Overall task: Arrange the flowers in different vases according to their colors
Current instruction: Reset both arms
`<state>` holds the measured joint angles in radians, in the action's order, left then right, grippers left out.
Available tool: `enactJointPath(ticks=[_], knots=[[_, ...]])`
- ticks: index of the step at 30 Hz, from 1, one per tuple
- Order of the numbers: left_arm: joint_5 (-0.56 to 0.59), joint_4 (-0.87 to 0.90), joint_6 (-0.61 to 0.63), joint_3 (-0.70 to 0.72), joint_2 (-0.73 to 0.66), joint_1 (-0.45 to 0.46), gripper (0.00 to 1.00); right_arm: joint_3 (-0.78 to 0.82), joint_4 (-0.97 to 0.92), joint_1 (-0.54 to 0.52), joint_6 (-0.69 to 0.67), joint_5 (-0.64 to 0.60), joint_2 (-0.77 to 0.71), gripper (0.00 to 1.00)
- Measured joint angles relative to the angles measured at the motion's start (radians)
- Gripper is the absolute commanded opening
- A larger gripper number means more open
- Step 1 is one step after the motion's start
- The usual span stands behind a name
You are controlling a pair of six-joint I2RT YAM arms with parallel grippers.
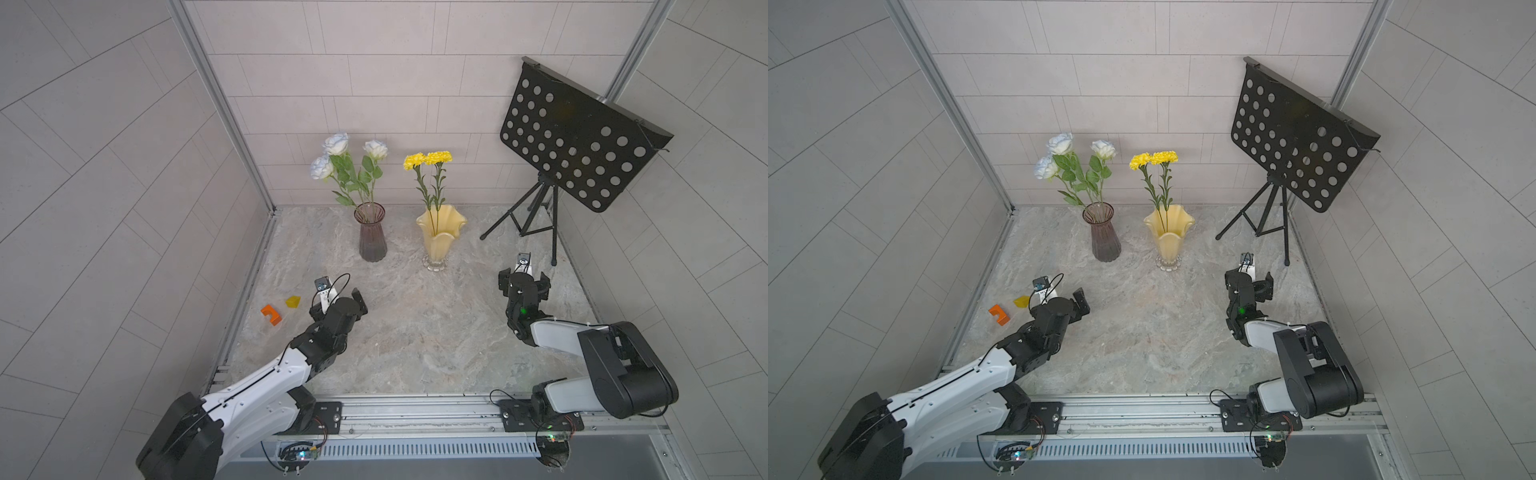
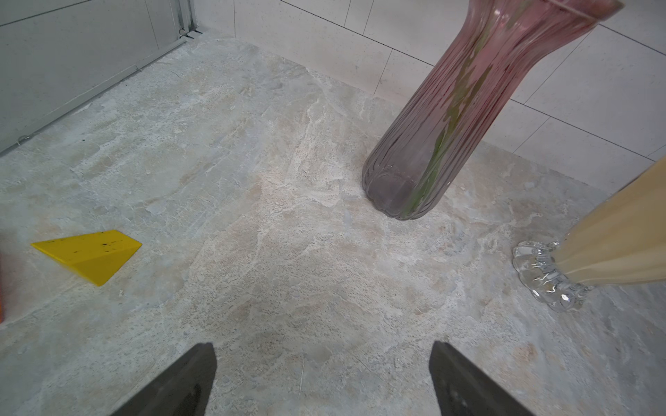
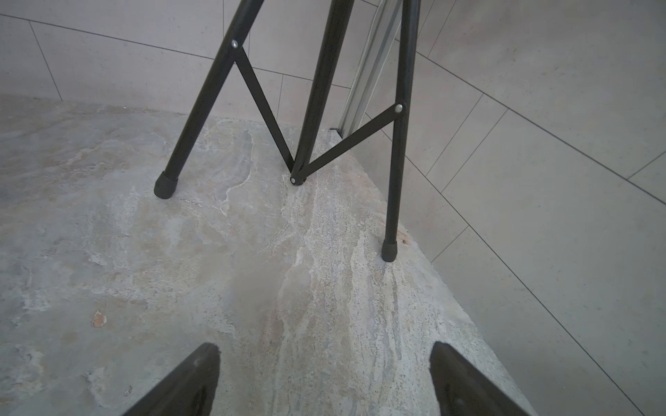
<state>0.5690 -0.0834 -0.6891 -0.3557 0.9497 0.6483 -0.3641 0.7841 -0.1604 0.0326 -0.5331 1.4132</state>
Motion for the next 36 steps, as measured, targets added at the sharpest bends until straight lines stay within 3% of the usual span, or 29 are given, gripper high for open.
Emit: enactJointPath(ticks=[3,9,14,24,29,36], knots=[[0.000,-0.001,0.009,0.000,0.003,0.000,1.00,0.047,0.191,0.011,-0.009,0.039,0.094,0.95],[0.029,-0.032,0.071,0.000,0.001,0.000,1.00,0.044,0.177,0.058,0.012,0.099,0.115,1.00],[0.132,-0.041,0.126,-0.035,0.009,0.000,1.00,0.011,0.212,0.078,0.030,0.116,0.149,1.00],[0.380,-0.198,0.481,-0.200,0.256,-0.044,1.00,0.015,0.219,0.076,0.032,0.127,0.158,1.00],[0.374,-0.325,0.635,-0.193,0.364,-0.141,1.00,0.015,0.220,0.076,0.032,0.127,0.158,1.00],[0.245,-0.534,0.741,-0.112,0.455,-0.302,1.00,0.015,0.222,0.076,0.032,0.127,0.158,1.00]])
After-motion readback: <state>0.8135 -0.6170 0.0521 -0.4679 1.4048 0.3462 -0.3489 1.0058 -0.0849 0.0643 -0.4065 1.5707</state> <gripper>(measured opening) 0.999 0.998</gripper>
